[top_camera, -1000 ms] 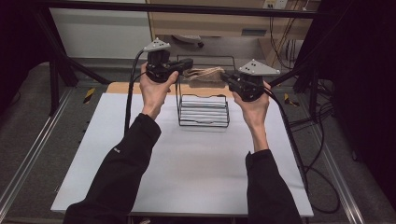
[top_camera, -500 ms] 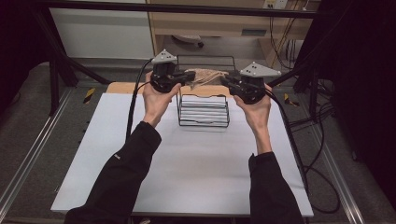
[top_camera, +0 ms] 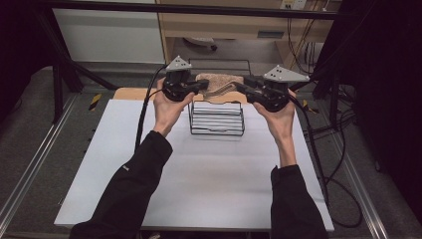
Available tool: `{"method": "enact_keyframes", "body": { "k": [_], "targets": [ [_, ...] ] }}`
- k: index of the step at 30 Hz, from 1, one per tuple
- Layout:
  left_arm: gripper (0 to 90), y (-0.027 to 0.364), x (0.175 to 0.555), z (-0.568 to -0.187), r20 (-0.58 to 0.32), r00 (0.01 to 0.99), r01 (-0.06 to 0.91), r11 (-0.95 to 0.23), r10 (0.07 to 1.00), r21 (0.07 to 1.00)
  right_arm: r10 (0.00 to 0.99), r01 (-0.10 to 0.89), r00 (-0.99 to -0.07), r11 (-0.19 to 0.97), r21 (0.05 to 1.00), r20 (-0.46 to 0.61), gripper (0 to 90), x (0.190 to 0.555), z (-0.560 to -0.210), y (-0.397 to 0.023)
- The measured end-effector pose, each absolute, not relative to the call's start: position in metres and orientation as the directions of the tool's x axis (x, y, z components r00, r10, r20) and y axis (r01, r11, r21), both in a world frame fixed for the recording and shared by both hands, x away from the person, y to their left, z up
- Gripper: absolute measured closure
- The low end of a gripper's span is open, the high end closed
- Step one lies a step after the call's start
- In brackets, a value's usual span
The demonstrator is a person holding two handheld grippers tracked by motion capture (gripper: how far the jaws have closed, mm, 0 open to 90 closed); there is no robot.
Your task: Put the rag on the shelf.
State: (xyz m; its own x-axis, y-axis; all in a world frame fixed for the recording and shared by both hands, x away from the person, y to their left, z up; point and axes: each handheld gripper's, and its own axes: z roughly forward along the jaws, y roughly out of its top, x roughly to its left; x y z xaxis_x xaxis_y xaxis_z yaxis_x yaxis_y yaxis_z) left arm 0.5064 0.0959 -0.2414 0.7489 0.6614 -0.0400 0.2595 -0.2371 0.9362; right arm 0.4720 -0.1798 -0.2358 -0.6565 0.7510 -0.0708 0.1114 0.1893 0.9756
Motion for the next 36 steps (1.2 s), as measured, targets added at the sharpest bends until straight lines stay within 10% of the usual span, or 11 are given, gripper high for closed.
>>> {"method": "enact_keyframes", "body": {
  "k": [10,36],
  "targets": [
    [89.4,0.098,0.505,-0.250,-0.032,0.751,0.251,-0.241,0.659,0.938,0.732,0.211,-0.681,0.211,0.954,-0.011,89.9,0.480,-0.242,-0.171],
    [83.0,0.104,0.506,-0.263,-0.029,0.729,0.271,-0.249,0.684,0.930,0.778,0.236,-0.628,0.207,0.949,-0.013,85.3,0.487,-0.263,-0.172]
  ]
}}
